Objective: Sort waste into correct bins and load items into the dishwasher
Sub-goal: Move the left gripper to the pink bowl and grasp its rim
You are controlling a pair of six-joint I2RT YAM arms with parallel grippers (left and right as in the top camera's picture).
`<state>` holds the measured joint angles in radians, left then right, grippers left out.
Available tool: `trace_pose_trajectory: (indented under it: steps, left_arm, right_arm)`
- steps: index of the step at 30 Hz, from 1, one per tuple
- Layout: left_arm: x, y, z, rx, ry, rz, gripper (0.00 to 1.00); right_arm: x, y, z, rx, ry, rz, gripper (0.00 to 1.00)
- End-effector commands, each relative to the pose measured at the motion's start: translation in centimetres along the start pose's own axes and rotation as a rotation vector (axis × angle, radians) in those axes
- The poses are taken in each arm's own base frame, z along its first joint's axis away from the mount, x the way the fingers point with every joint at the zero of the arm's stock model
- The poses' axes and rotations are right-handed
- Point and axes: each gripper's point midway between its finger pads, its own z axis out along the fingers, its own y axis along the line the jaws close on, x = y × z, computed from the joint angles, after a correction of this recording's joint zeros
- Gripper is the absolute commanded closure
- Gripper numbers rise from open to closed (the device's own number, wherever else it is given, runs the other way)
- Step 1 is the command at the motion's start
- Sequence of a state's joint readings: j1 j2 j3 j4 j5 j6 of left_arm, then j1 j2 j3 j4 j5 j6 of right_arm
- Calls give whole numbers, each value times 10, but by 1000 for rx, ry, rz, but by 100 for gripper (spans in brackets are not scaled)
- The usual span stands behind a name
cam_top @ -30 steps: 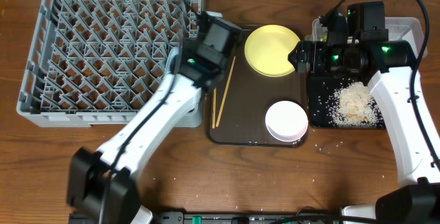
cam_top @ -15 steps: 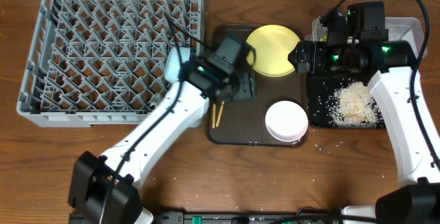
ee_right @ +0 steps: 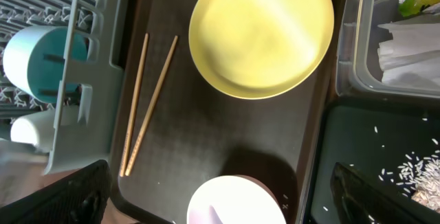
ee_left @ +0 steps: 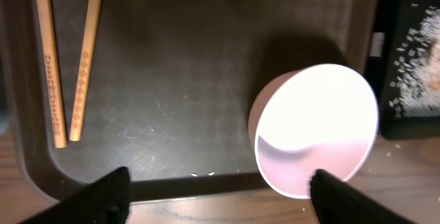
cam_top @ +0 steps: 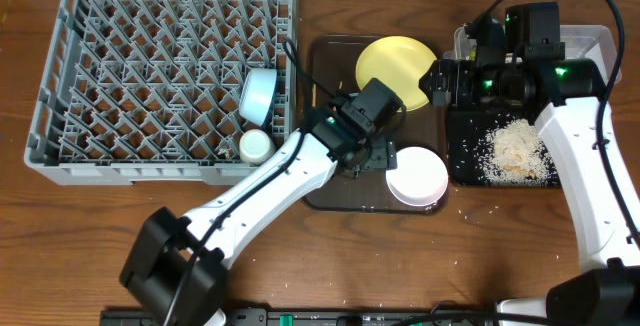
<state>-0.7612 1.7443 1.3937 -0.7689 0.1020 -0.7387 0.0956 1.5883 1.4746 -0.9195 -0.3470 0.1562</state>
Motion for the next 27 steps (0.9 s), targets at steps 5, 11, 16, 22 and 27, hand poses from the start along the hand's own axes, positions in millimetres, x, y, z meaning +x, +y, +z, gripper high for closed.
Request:
trace_pose_trajectory:
  steps: [5,11,16,22,27]
  left_arm:
    - [10,10,29,-67,46,-4,10]
    - [9,4,42,-45,56,12,10]
    - [12,-4,54,0,88,71,11]
    - [21,-15,76,62,148,132,17]
    - [25,-13,87,69,182,121,19]
  right_arm:
    - [-23,-8,-17,-3,-98,74,1]
    - [-40,-56,-63,60,-227,232,1]
    - [-44,-106,-102,135,-325,347,1]
    - [-38,-126,-109,164,-330,396,1]
    - [-38,-126,-109,164,-330,396,1]
